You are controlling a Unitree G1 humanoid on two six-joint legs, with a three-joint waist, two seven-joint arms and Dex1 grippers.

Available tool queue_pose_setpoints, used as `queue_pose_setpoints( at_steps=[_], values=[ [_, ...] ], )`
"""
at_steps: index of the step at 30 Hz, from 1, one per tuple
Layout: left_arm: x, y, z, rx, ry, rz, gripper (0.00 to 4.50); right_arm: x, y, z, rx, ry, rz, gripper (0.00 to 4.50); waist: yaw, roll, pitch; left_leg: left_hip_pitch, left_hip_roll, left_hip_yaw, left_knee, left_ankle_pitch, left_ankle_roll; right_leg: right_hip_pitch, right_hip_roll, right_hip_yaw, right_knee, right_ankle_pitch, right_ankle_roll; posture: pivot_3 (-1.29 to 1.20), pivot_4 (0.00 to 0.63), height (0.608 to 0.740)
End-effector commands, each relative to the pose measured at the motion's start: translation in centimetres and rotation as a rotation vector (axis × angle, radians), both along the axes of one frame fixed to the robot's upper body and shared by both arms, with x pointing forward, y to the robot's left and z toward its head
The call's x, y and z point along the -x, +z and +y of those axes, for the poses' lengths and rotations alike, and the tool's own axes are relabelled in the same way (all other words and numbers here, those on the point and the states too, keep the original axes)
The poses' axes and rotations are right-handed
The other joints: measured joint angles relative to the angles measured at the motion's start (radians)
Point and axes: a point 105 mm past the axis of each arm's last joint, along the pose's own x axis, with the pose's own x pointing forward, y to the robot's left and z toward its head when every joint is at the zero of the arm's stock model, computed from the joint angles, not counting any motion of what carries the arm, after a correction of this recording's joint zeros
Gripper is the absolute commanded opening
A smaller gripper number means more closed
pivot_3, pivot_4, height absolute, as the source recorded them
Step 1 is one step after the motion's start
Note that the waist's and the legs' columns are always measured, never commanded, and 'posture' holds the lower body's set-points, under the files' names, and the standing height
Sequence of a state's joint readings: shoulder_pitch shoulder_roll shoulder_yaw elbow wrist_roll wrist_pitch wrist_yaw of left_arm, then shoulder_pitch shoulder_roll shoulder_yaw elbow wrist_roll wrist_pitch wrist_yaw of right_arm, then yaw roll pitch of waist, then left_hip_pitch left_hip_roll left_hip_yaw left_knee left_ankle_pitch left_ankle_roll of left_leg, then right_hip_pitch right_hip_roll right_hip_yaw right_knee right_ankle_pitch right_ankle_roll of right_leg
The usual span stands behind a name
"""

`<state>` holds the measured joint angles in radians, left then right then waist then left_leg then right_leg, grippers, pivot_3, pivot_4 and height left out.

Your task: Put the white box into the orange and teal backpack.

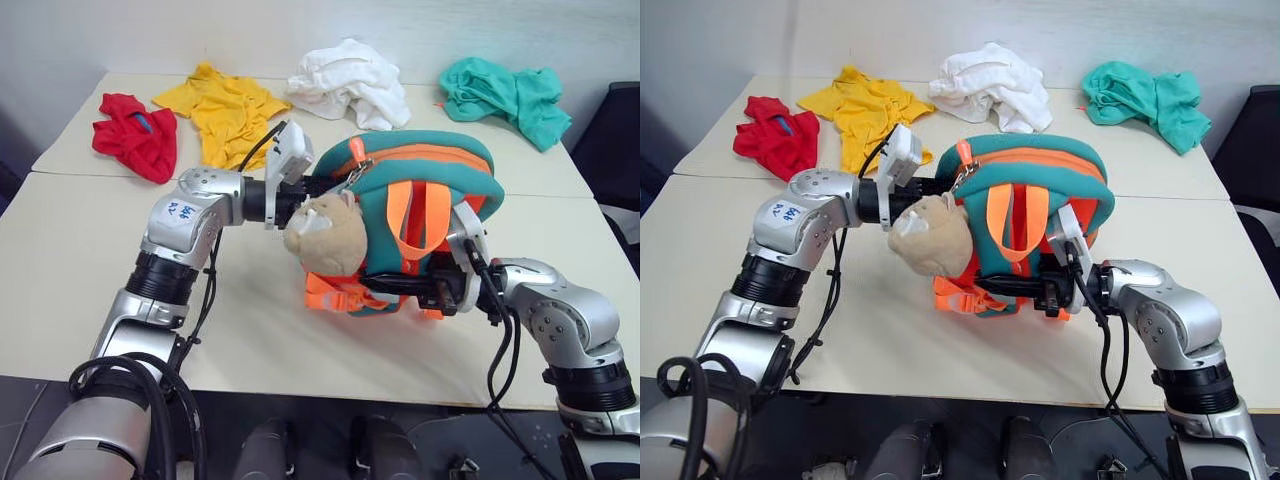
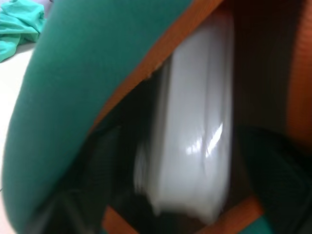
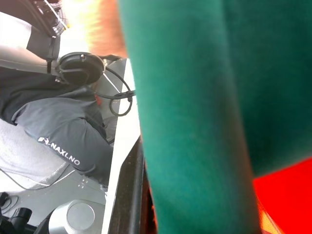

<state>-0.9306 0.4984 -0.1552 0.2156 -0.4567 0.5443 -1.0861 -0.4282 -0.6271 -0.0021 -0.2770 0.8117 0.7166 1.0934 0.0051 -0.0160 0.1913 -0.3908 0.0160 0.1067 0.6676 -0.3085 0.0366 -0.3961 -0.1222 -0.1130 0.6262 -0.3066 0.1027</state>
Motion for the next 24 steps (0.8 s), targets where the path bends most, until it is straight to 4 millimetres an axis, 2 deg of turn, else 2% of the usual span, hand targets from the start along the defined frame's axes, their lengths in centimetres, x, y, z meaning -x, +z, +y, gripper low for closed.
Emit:
queue_pose_setpoints(
  at_steps=[1,5,8,10,12,15,17,20,24],
  values=[
    [1.1,1.2,3.0,0.022,0.026,-0.045,4.44,0.4,0.5,-0.1,-0.014,-0.013,-0.038,0.03,-0.008,0.0,0.0,0.0,0.0,0.0,0.0,0.0,0.0,0.0,-0.002,0.0,0.0,0.0,0.0,0.0,0.15,0.74],
    [2.3,1.0,6.8,-0.027,0.03,-0.08,4.44,0.1,0.4,-0.3,-0.02,-0.031,-0.034,0.03,-0.009,0.0,0.0,0.001,0.0,0.0,0.0,0.0,0.0,0.0,-0.006,0.0,0.001,0.0,0.0,0.0,0.15,0.74],
    [3.2,0.9,8.4,-0.079,0.01,-0.122,4.44,-0.2,0.1,-0.3,-0.019,-0.039,-0.032,0.03,-0.006,0.0,0.0,0.0,-0.001,-0.001,0.0,0.0,0.0,0.0,-0.007,0.0,0.0,0.0,0.0,0.0,0.15,0.74],
    [4.0,1.2,8.7,-0.083,-0.018,-0.126,4.44,-0.4,0.0,-0.3,-0.018,-0.042,-0.032,0.03,-0.002,0.0,0.0,0.0,-0.002,-0.002,0.0,0.0,0.0,0.001,-0.008,0.0,0.0,0.0,0.0,0.0,0.15,0.74],
    [5.1,1.5,8.3,-0.07,-0.062,-0.125,4.44,-0.7,0.0,-0.3,-0.017,-0.047,-0.034,0.03,-0.002,0.0,0.0,-0.001,-0.002,-0.003,0.001,0.0,0.001,0.002,-0.009,0.0,-0.001,0.0,0.0,0.0,0.15,0.74],
    [6.9,2.3,5.6,0.023,-0.124,-0.164,4.44,-1.0,-0.2,-0.2,-0.015,-0.051,-0.035,0.03,-0.004,0.0,0.0,-0.001,-0.002,-0.004,0.0,0.0,0.001,0.002,-0.009,0.004,-0.001,0.0,0.0,0.0,0.15,0.74],
    [7.3,2.6,4.3,0.076,-0.125,-0.177,4.44,-1.1,-0.3,-0.1,-0.014,-0.051,-0.036,0.03,-0.005,0.0,0.0,-0.001,-0.002,-0.005,0.001,0.0,0.001,0.003,-0.009,0.004,-0.001,0.0,0.0,0.0,0.15,0.74],
    [8.3,2.3,3.0,0.122,-0.15,-0.145,4.44,-1.2,-0.2,0.1,-0.016,-0.051,-0.039,0.03,-0.009,0.0,0.0,0.0,-0.002,-0.005,0.001,0.0,0.0,0.003,-0.009,0.004,-0.001,0.0,0.0,0.0,0.15,0.74],
    [8.6,1.2,1.8,0.13,-0.149,-0.108,4.44,-1.3,-0.3,0.0,-0.014,-0.053,-0.04,0.03,-0.006,0.0,0.0,0.001,-0.001,-0.004,0.0,0.0,0.0,0.003,-0.008,0.004,0.0,0.0,0.0,0.0,0.15,0.74]
  ],
)
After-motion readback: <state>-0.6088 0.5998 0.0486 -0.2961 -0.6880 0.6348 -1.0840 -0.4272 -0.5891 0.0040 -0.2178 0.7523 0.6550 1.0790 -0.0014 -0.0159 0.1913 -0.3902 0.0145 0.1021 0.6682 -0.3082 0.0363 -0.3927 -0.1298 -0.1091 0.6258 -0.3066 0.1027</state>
